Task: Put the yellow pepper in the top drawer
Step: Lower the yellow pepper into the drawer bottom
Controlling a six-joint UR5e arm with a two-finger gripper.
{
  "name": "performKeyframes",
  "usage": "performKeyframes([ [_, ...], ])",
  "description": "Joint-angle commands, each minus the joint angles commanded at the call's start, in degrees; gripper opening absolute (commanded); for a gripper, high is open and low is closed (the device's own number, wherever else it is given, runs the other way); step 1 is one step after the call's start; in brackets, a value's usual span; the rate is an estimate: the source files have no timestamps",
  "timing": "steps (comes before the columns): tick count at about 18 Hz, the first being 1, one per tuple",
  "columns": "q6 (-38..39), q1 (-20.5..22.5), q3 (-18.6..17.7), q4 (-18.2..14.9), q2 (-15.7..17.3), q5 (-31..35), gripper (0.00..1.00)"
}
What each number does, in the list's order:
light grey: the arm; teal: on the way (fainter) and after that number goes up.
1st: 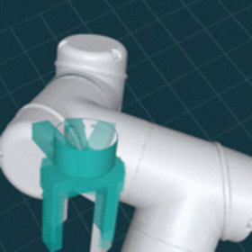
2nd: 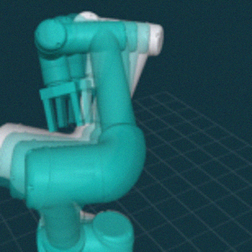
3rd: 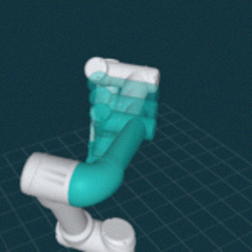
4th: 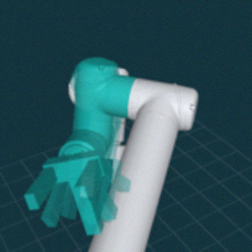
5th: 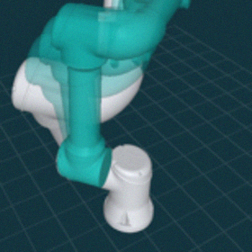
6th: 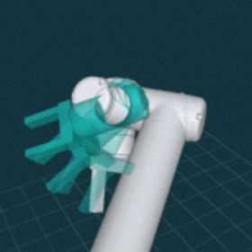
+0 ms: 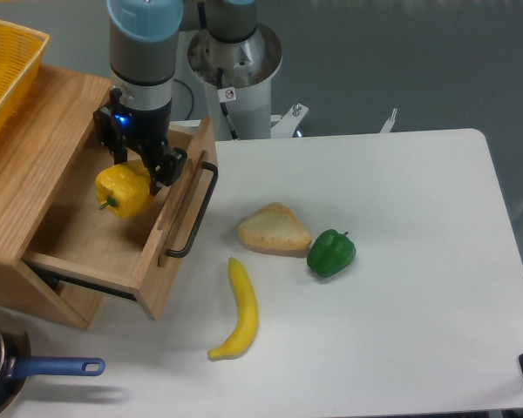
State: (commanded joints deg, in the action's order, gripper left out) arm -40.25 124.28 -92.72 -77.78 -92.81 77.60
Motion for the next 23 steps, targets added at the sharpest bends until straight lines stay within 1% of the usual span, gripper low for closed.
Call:
performKeyframes([
  [12, 0.8, -0.4, -0.1, 0.0, -0.7, 0.4, 0.17],
  [16, 1.0, -1.8, -0.1, 0.1, -1.6, 2.5, 0.17],
  [23, 1.3, -2.3, 0.0, 0.2, -2.1, 2.6, 0.17],
])
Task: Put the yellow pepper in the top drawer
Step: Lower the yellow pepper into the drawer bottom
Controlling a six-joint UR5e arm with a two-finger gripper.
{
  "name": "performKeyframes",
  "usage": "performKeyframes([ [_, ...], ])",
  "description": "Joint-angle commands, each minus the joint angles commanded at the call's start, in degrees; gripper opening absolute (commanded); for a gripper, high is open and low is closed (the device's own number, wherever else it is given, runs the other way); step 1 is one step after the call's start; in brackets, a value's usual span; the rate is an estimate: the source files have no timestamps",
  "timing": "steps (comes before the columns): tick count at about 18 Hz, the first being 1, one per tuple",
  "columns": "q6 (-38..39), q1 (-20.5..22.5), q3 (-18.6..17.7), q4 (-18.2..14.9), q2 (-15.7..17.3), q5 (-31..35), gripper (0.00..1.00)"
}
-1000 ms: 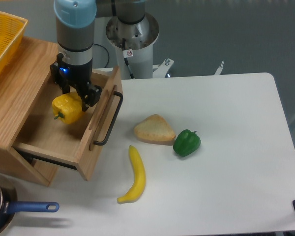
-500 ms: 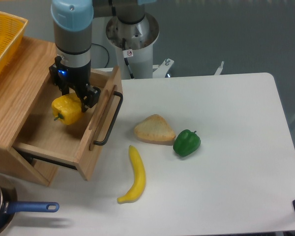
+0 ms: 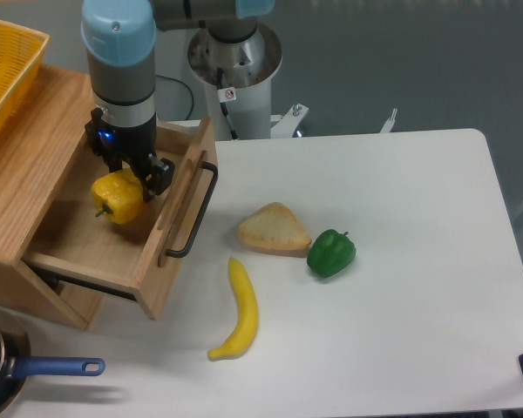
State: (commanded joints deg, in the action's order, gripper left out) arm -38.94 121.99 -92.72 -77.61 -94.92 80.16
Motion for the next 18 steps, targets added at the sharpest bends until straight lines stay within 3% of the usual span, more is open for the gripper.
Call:
performKeyframes([
  [9, -0.1, -0.4, 0.0, 0.0, -0.7, 0.5, 0.21],
  [12, -0.1, -0.4, 0.1, 0.1, -0.8, 0.5, 0.33],
  [15, -0.1, -0.4, 0.0, 0.1, -0.8, 0.5, 0.55],
  [18, -0.1, -0.4, 0.1, 0.1, -0.7, 0.5, 0.68],
])
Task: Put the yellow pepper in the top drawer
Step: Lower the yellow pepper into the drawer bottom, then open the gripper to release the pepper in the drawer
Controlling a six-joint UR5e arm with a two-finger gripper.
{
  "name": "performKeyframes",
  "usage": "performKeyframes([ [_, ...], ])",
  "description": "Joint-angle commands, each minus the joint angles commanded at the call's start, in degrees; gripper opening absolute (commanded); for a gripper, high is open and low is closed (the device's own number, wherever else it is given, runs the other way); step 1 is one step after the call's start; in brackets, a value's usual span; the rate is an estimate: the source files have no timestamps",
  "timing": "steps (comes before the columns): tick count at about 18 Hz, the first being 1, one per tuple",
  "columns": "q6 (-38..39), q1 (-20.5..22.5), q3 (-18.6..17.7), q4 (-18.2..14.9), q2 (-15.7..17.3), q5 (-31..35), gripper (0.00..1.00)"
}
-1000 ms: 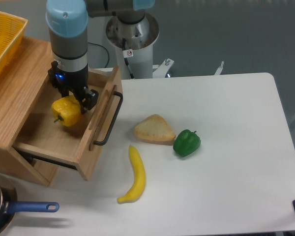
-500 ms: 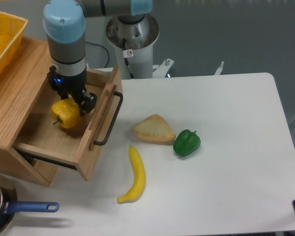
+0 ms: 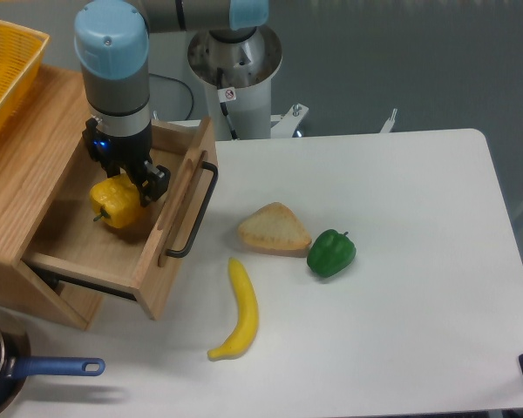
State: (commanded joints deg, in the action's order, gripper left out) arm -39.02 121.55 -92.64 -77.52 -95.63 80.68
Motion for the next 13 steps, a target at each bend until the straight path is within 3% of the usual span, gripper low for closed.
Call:
performKeyframes([
  [1, 0.0, -0.1, 0.0, 0.0, -0.1, 0.0, 0.73],
  [5, 0.0, -0.1, 0.0, 0.0, -0.3, 0.0, 0.73],
  [7, 0.0, -0.1, 0.1, 0.0, -0.4, 0.0, 0.80],
  [13, -0.3, -0.1, 1.2, -0.1, -0.1, -0.2, 0.81],
])
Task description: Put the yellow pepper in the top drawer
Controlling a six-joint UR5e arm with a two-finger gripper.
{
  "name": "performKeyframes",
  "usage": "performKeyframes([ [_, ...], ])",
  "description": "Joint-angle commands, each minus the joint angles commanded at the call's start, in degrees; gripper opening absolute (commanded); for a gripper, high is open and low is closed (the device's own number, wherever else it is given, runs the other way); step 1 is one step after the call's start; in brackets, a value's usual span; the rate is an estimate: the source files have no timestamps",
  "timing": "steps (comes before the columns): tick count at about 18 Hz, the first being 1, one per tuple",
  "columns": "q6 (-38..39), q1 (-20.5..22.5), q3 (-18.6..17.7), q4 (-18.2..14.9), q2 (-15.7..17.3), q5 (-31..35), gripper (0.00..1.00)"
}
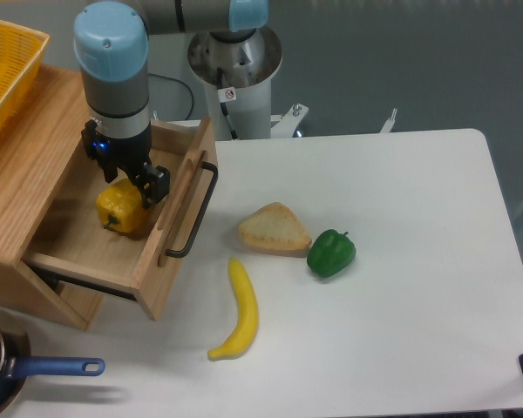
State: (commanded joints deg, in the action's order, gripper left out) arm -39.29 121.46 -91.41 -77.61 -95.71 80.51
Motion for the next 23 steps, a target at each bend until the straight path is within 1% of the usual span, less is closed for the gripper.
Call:
performKeyframes([
  [6, 0.1, 0.1, 3.7, -0.1, 1.0, -0.1, 0.83],
  [9, -0.1, 0.4, 4.6, -0.1, 1.3, -0.2, 0.84],
  [11, -0.2, 0.6, 4.8, 0.0, 2.2, -0.2, 0.84],
  [13, -0.3, 1.5, 5.0, 0.1, 2.5, -0.1, 0.86],
  [14, -0.4, 2.5, 5.0, 0.1, 2.9, -0.1, 0.87],
  [17, -0.7, 7.1, 5.2, 1.2, 3.3, -0.1, 0.99],
  [21, -0.8, 12.6, 5.2, 4.8, 3.2, -0.2, 1.00],
  [23, -1.6, 15.9, 5.1, 5.0, 3.1, -0.2, 1.00],
])
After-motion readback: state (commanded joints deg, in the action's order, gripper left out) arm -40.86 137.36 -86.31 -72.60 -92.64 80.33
